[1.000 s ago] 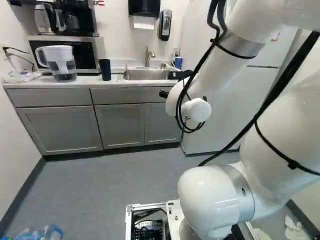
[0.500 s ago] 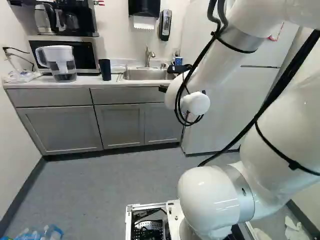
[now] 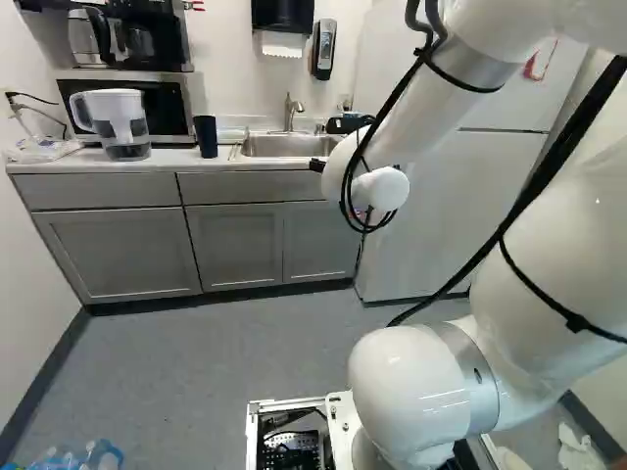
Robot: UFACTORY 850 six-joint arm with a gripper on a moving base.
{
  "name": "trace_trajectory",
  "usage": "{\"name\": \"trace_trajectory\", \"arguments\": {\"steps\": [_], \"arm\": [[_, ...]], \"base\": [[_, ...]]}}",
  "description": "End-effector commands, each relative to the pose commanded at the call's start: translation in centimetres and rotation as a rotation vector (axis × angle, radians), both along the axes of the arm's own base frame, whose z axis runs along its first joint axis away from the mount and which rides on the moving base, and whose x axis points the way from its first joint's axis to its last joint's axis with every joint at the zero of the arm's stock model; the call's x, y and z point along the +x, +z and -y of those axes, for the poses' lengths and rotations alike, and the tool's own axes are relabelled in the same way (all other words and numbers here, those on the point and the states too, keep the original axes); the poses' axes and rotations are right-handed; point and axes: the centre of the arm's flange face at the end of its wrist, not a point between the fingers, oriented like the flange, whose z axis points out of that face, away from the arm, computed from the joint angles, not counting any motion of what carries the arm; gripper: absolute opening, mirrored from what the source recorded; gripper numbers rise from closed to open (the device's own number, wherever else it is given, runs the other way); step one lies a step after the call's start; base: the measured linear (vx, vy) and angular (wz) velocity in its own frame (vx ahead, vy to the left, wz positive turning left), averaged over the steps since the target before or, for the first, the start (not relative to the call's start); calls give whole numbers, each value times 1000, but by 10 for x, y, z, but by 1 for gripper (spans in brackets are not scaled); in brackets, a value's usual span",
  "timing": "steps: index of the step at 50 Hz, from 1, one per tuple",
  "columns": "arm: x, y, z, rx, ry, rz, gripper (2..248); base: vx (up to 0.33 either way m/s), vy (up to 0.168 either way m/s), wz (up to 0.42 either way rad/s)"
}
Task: Rinse the cup and place it in the tray
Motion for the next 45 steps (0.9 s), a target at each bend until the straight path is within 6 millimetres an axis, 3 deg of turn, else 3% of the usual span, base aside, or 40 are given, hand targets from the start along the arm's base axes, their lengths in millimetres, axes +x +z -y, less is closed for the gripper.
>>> {"name": "trace_trajectory", "arguments": {"steps": [45], "arm": [[32, 41, -3, 0, 6, 23, 247]], "base": [[0, 0, 0]]}}
